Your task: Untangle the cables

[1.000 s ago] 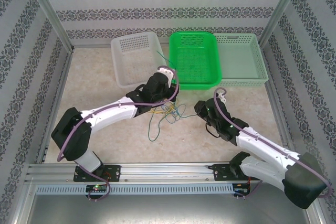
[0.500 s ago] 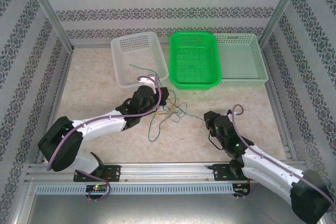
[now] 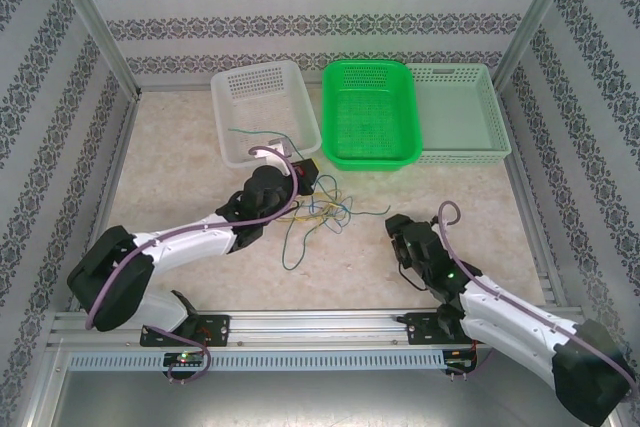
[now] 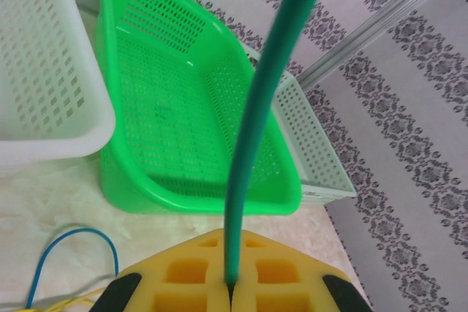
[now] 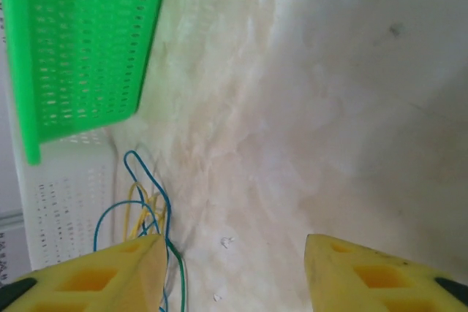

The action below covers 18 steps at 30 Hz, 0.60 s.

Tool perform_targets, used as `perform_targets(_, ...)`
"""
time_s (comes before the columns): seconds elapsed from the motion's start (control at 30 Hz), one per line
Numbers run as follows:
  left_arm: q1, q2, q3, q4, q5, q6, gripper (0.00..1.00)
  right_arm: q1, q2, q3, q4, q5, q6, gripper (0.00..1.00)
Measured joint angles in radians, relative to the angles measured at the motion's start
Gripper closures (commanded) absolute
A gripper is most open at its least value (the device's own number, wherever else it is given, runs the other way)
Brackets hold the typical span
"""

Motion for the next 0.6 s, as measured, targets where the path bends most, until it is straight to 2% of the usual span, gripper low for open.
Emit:
perform_targets(0.13,0.012,-0.071,0.007,-0.058,0.000,0.027,1.00,-0.006,-0.121,0.124,-0.140,0.034,-0.220,0.45)
perform_targets(0.27,0.040,-0.121,0.009,-0.097,0.010,0.037,1.00,-0.006,-0.137,0.286,-0.220,0.028,-0.460,0.48)
perform_targets(0.4,0.059,-0.151,0.008,-0.124,0.005,0.036,1.00,0.008,-0.015,0.315,-0.190,-0.046,-0.606,0.47)
perform_targets(0.6,0.107,-0.232,0.007,-0.195,-0.031,0.036,1.00,0.142,0.266,0.302,-0.139,-0.058,-0.643,0.43)
